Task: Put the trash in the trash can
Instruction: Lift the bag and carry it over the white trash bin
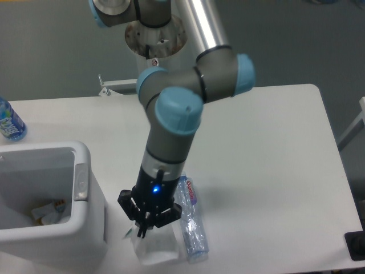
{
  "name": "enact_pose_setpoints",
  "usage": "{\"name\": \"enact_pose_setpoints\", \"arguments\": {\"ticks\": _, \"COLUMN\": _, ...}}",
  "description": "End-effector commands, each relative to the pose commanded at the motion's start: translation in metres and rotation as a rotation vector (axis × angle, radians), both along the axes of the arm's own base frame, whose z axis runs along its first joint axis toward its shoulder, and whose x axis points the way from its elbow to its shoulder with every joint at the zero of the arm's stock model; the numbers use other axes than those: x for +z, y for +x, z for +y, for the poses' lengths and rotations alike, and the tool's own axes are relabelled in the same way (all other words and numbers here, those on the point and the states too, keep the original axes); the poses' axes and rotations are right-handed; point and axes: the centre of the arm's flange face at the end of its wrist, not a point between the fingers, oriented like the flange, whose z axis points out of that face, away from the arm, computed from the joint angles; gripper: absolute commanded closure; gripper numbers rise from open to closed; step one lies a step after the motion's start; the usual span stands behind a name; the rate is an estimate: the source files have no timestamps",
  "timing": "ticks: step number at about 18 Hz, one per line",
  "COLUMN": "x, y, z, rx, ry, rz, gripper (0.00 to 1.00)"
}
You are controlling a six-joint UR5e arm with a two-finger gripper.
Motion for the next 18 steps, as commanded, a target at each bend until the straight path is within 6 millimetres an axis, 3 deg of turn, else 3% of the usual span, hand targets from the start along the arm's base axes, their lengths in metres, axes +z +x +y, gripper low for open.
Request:
{"name": "enact_pose_setpoints", "arguments": {"ticks": 3, "x": 0.047, "y": 0.012, "z": -0.016, "rx": 0.016, "ry": 0.070, "rz": -0.011, "gripper": 1.00}}
{"name": "enact_pose_setpoints", "arguments": {"ticks": 7, "x": 0.082, "y": 0.065, "z": -0.022, "rx": 0.017, "ry": 0.109, "rz": -0.080, "gripper": 1.00}}
{"name": "enact_pose_setpoints", "arguments": {"ticks": 9, "x": 0.083, "y": 0.115, "z": -0.022, "rx": -0.029, "ry": 0.097, "rz": -0.100, "gripper": 1.00}}
{"name": "enact_pose_setpoints", "arguments": {"ticks": 13, "x": 0.072, "y": 0.179, "z": -0.014, "rx": -0.111, "ry": 0.070, "rz": -0.124, "gripper": 0.99}}
{"name": "enact_pose_setpoints", "arguments": {"ticks": 14, "x": 0.068, "y": 0.187, "z": -0.011, "rx": -0.125, "ry": 0.063, "rz": -0.129, "gripper": 0.92}}
{"name": "enact_pose_setpoints", "arguments": {"ticks": 15, "x": 0.061, "y": 0.194, "z": -0.007, "rx": -0.142, "ry": 0.053, "rz": -0.132, "gripper": 0.63}}
{"name": "enact_pose_setpoints", "arguments": {"ticks": 16, "x": 0.057, "y": 0.197, "z": -0.004, "rx": -0.155, "ry": 0.054, "rz": -0.124, "gripper": 0.21}}
{"name": "enact_pose_setpoints", "arguments": {"ticks": 17, "x": 0.052, "y": 0.197, "z": -0.002, "rx": -0.160, "ry": 0.047, "rz": -0.123, "gripper": 0.01}}
{"name": "enact_pose_setpoints", "arguments": {"ticks": 18, "x": 0.051, "y": 0.195, "z": -0.001, "rx": -0.150, "ry": 0.040, "rz": -0.136, "gripper": 0.00}}
